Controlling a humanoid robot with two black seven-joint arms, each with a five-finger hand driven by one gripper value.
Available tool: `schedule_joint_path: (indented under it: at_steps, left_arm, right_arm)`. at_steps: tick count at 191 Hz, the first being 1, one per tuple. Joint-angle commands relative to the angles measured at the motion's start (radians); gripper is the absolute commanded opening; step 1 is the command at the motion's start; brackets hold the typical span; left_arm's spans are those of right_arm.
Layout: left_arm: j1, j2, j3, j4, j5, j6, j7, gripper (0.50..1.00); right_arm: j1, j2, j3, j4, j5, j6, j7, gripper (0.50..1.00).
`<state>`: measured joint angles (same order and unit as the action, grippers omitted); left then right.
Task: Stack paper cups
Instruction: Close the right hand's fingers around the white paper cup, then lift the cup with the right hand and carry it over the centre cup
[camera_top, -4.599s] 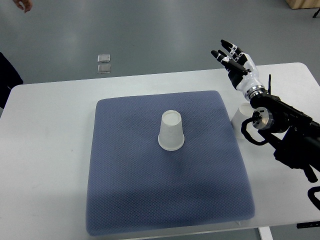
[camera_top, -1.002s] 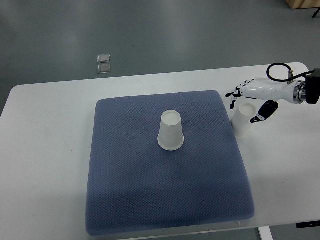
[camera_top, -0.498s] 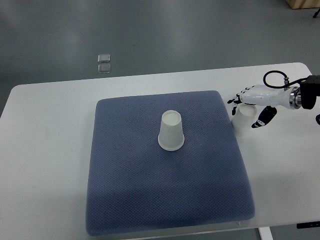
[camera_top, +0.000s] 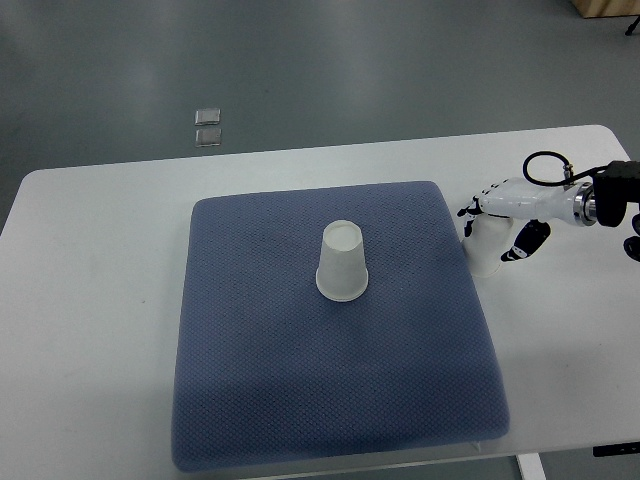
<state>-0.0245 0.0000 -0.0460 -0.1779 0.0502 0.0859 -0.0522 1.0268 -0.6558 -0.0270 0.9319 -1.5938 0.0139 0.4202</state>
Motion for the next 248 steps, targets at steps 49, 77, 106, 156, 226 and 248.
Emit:
schedule_joint_path:
  at_steps: [49, 77, 106, 156, 226, 248]
  left_arm:
    - [0.000, 0.000, 0.000, 0.000, 0.000, 0.000, 0.000, 1.000]
    - [0.000, 0.000, 0.000, 0.000, 0.000, 0.000, 0.000, 1.000]
    - [0.000, 0.000, 0.000, 0.000, 0.000, 0.000, 0.000, 1.000]
    - [0.000, 0.000, 0.000, 0.000, 0.000, 0.000, 0.000, 1.000]
    - [0.000, 0.000, 0.000, 0.000, 0.000, 0.000, 0.000, 1.000]
    - [0.000, 0.000, 0.000, 0.000, -0.001, 0.000, 0.000, 1.000]
  right_arm:
    - [-0.004, 0.024, -0.004, -0.045, -0.002, 0.006, 0.002, 0.711]
    - [-0.004, 0.024, -0.004, -0.047, -0.003, 0.012, 0.002, 0.594]
    - [-0.004, 0.022, -0.004, -0.047, -0.003, 0.014, 0.002, 0.521]
    - [0.015, 0.019, -0.001, -0.045, 0.003, 0.014, 0.002, 0.507]
    - [0.105, 0.005, 0.009, -0.021, 0.015, 0.050, 0.015, 0.509]
    - [0.160, 0.004, 0.010, 0.033, 0.015, 0.121, 0.032, 0.509]
